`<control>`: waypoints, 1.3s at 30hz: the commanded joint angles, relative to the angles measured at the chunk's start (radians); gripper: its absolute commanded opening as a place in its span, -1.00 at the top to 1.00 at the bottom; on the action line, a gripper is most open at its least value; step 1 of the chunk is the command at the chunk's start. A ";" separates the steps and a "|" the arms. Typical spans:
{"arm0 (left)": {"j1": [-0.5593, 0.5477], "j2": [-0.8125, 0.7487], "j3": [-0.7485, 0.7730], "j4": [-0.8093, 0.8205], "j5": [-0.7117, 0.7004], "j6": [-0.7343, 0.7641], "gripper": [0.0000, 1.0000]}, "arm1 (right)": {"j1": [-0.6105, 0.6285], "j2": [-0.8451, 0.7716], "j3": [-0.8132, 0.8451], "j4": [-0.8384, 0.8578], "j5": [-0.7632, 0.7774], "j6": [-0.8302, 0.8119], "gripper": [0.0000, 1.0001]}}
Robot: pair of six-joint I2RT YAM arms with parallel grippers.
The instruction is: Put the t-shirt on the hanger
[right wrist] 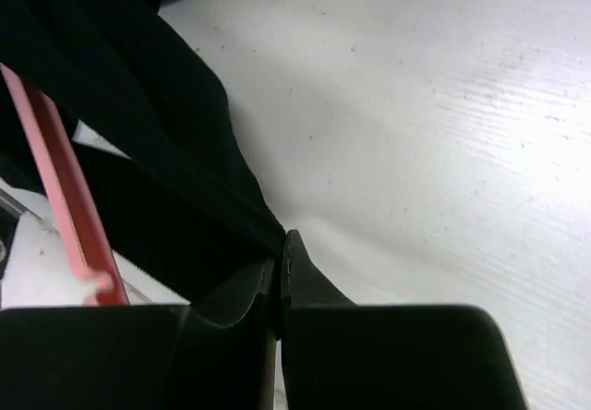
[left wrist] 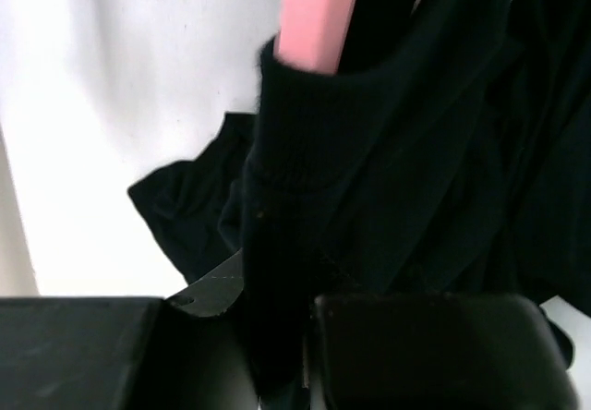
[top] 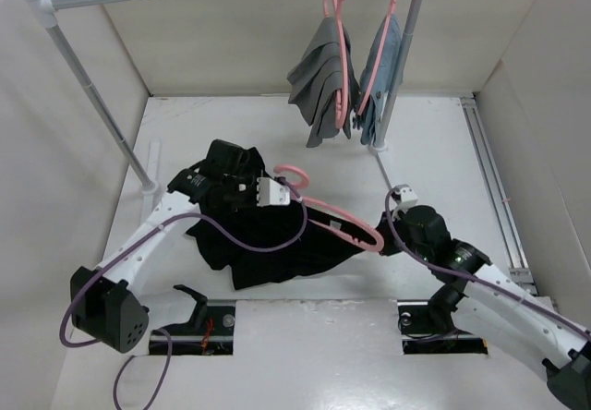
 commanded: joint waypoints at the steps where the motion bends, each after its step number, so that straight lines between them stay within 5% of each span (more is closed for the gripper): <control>1: 0.037 -0.002 0.025 0.124 -0.122 -0.095 1.00 | -0.011 -0.077 0.011 -0.243 0.013 0.020 1.00; 7: 0.071 0.007 0.023 0.207 -0.143 -0.221 1.00 | -0.020 -0.089 0.050 -0.332 0.013 0.020 1.00; 20: 0.008 0.001 -0.139 0.264 -0.460 -0.046 1.00 | -0.020 -0.074 0.292 -0.442 0.016 -0.058 1.00; 26: -0.026 -0.028 -0.139 0.245 -0.404 -0.013 1.00 | -0.020 -0.031 0.373 -0.527 0.071 -0.088 1.00; 31: 0.031 -0.068 -0.083 0.129 -0.196 0.028 1.00 | -0.031 0.001 0.377 -0.636 0.146 -0.074 1.00; 39: 0.011 -0.091 -0.128 0.054 -0.206 0.103 1.00 | -0.108 -0.071 0.415 -0.645 0.228 -0.054 1.00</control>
